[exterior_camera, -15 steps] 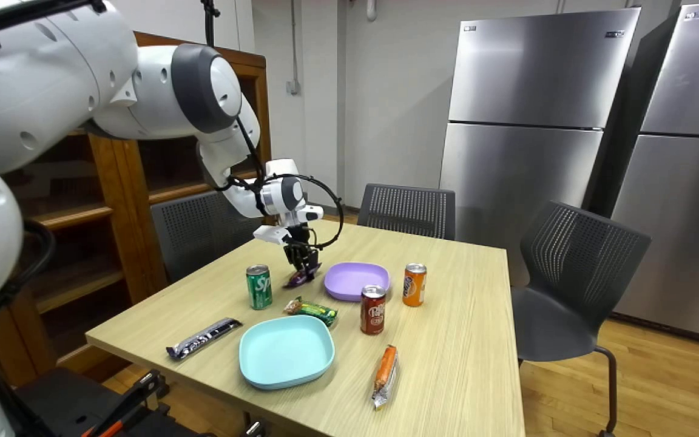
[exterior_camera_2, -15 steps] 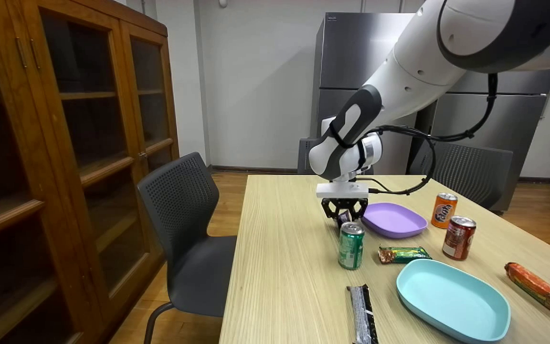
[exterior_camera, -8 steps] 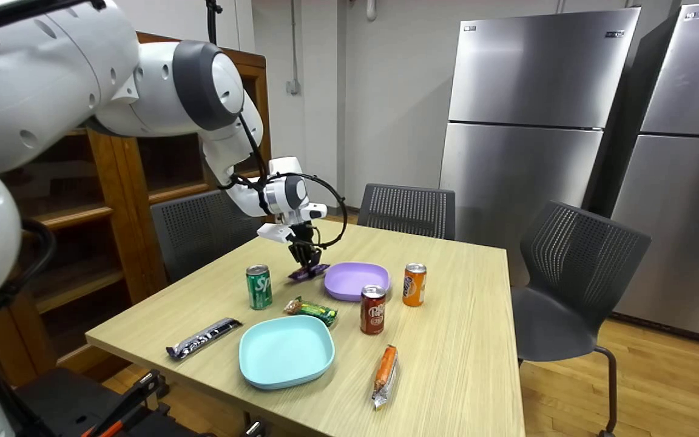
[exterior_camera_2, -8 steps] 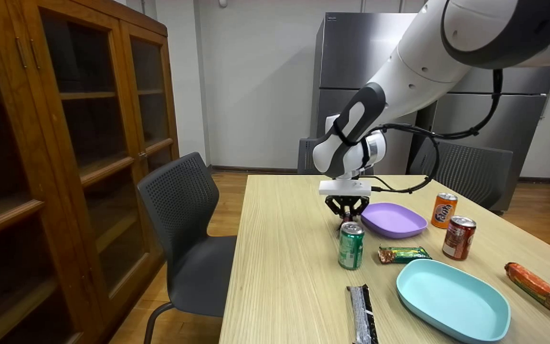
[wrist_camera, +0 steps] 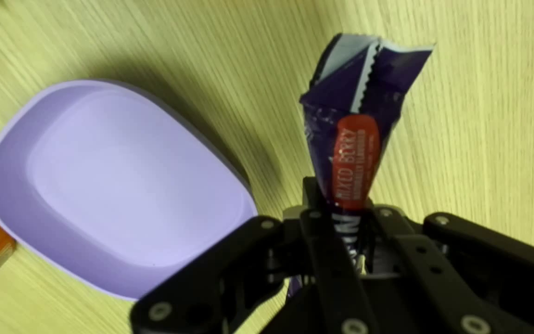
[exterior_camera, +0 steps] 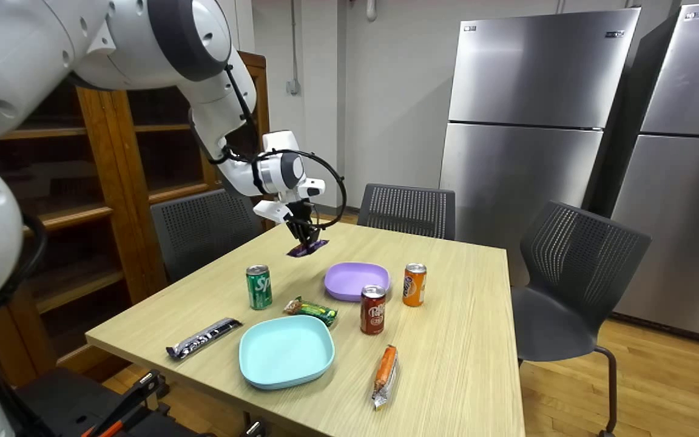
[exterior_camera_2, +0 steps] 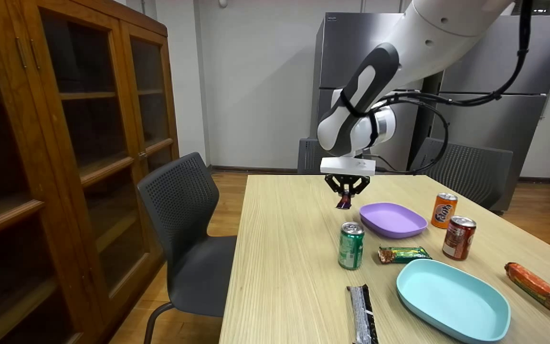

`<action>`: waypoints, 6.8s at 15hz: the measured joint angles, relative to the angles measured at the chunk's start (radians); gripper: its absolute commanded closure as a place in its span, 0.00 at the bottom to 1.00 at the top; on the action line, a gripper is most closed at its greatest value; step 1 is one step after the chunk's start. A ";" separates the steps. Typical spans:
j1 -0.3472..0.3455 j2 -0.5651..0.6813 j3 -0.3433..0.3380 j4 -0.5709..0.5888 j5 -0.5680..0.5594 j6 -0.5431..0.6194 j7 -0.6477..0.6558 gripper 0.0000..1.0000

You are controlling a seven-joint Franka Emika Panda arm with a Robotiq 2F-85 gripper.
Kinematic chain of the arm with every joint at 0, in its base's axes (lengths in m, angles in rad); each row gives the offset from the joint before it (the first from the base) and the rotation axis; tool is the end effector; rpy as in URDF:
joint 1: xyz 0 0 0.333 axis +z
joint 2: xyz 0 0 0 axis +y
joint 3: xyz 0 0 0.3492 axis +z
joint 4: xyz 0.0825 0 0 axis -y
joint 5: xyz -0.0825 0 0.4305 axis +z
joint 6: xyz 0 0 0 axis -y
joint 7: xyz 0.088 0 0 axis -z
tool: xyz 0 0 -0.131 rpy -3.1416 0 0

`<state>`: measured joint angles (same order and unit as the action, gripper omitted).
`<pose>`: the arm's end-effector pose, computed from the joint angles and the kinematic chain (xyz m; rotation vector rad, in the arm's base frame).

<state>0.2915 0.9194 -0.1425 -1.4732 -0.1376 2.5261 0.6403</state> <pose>0.7760 0.1344 0.1073 2.9598 -0.4785 0.3049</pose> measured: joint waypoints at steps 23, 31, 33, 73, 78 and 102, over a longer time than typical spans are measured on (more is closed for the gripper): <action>0.209 -0.609 -0.220 -1.026 -0.475 0.173 0.504 0.96; 0.110 -0.566 -0.126 -1.016 -0.480 0.119 0.656 0.96; 0.089 -0.531 -0.106 -0.987 -0.468 0.105 0.665 0.96; -0.085 -0.499 -0.075 -0.817 -0.343 -0.094 0.459 0.00; -0.085 -0.498 -0.075 -0.817 -0.343 -0.094 0.458 0.00; -0.380 -0.566 -0.063 -0.909 -0.035 0.170 -0.533 0.00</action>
<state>-0.0888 0.3531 -0.2057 -2.3824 -0.1730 2.6957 0.1070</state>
